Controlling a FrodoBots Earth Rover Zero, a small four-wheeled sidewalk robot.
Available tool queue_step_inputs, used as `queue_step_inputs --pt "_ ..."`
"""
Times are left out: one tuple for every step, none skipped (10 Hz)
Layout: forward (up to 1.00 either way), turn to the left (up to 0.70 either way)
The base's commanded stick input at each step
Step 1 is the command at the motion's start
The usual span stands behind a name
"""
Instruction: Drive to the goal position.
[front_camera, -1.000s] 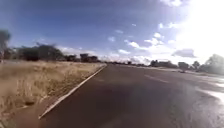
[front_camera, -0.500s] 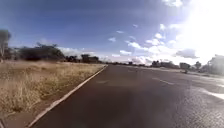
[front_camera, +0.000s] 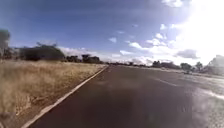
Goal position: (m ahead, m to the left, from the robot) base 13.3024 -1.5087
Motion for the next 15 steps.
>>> queue_step_inputs --pt "0.5 0.0" --pt "0.5 0.0" --pt "0.5 0.0" --pt "0.5 0.0" --pt "0.5 0.0" --pt "0.5 0.16" --pt "0.5 0.35" --pt "0.5 0.47" --pt "0.5 0.31" --pt "0.5 0.0" --pt "0.5 0.0" --pt "0.5 0.0" --pt "0.5 0.0" --pt "0.5 0.0" --pt "0.5 0.0"
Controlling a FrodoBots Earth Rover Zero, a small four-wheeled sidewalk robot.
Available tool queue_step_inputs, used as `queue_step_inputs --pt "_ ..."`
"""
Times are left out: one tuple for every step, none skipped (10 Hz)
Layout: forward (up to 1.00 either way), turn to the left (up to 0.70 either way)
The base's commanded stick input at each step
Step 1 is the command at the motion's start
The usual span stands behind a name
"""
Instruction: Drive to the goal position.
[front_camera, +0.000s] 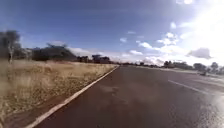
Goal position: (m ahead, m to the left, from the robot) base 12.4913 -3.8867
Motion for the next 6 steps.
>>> queue_step_inputs --pt "0.5 0.0" --pt "0.5 0.0" --pt "0.5 0.0" --pt "0.5 0.0" --pt "0.5 0.0" --pt "0.5 0.0"
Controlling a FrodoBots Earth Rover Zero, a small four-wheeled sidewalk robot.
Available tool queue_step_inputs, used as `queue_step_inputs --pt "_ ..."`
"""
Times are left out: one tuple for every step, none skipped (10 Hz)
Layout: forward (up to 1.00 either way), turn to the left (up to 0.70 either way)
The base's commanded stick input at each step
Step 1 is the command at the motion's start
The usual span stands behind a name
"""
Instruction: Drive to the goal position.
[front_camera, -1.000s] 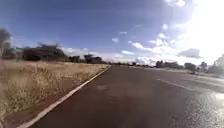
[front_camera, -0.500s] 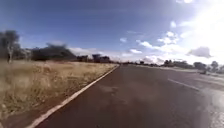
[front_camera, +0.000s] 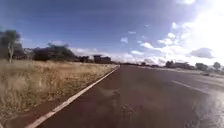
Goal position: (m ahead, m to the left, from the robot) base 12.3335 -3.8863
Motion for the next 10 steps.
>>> queue_step_inputs --pt "0.5 0.0" --pt "0.5 0.0" --pt "0.5 0.0" --pt "0.5 0.0" --pt "0.5 0.0" --pt "0.5 0.0" --pt "0.5 0.0" --pt "0.5 0.0" --pt "0.5 0.0" --pt "0.5 0.0"
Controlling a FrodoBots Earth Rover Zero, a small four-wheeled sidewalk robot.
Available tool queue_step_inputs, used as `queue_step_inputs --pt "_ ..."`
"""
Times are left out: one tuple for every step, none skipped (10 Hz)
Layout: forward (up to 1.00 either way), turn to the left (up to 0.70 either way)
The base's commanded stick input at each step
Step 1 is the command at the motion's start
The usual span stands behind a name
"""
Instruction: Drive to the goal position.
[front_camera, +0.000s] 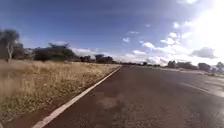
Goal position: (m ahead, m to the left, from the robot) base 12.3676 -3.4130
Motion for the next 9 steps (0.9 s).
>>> queue_step_inputs --pt "0.5 0.0" --pt "0.5 0.0" --pt "0.5 0.0" --pt "0.5 0.0" --pt "0.5 0.0" --pt "0.5 0.0" --pt "0.5 0.0" --pt "0.5 -0.5" --pt "0.5 -0.5"
